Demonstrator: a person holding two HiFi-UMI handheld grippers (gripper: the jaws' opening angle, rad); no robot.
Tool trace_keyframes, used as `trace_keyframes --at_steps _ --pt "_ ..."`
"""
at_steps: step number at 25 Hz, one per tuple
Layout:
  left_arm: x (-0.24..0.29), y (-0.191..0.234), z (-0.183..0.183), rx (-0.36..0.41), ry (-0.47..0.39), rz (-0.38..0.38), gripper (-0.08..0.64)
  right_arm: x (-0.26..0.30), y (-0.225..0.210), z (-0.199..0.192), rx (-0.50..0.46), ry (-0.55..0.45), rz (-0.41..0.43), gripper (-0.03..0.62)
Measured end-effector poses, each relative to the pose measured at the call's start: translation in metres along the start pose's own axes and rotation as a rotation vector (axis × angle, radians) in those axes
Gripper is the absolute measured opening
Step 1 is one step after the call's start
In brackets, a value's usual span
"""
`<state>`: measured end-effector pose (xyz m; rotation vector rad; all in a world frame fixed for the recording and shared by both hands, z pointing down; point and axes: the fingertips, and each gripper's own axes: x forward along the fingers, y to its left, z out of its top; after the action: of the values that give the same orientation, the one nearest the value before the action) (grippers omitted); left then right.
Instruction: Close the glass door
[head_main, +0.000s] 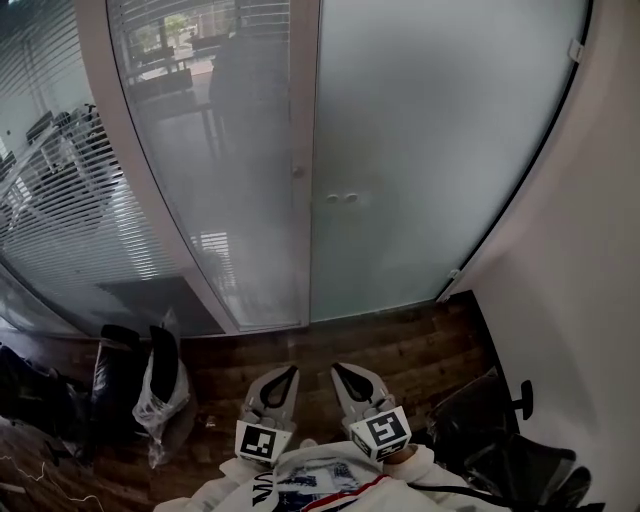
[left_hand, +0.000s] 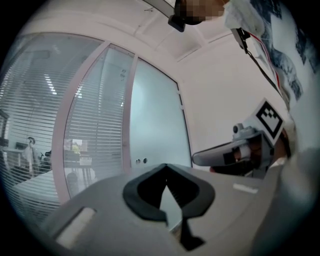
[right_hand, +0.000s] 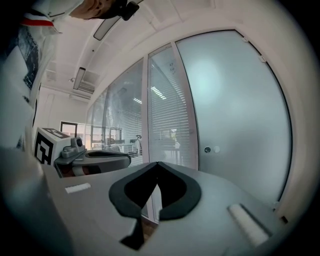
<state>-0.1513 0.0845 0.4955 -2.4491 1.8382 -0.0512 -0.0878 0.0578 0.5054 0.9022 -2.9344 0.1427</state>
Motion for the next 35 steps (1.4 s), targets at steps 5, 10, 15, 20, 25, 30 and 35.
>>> trace_keyframes --at_steps 5,10,15,20,25,30,35 --pt "0.003 0.003 -0.003 0.000 0.008 -0.005 -0.002 0.005 0.000 0.002 0.001 -0.011 -0.004 0.006" --pt "0.007 -0.004 -0.006 -0.006 0.020 -0.025 -0.002 0.000 -0.007 -0.007 0.010 0.001 -0.024 0.006" --pt "0.010 -0.010 -0.006 -0.002 0.028 -0.039 -0.002 -0.005 -0.010 -0.006 0.020 -0.005 -0.033 0.006" --pt "0.011 -0.013 -0.006 0.006 0.028 -0.047 -0.002 -0.007 -0.012 -0.006 0.022 -0.013 -0.035 0.006" --pt "0.012 -0.015 -0.006 0.015 0.032 -0.050 -0.002 -0.010 -0.013 -0.010 0.026 -0.011 -0.034 0.006" --pt "0.015 -0.020 -0.004 0.012 0.036 -0.052 -0.002 -0.013 -0.017 -0.004 0.036 -0.039 -0.030 0.006" --pt "0.018 -0.022 -0.006 0.004 0.045 -0.052 -0.002 -0.015 -0.020 -0.007 0.041 -0.027 -0.032 0.006"
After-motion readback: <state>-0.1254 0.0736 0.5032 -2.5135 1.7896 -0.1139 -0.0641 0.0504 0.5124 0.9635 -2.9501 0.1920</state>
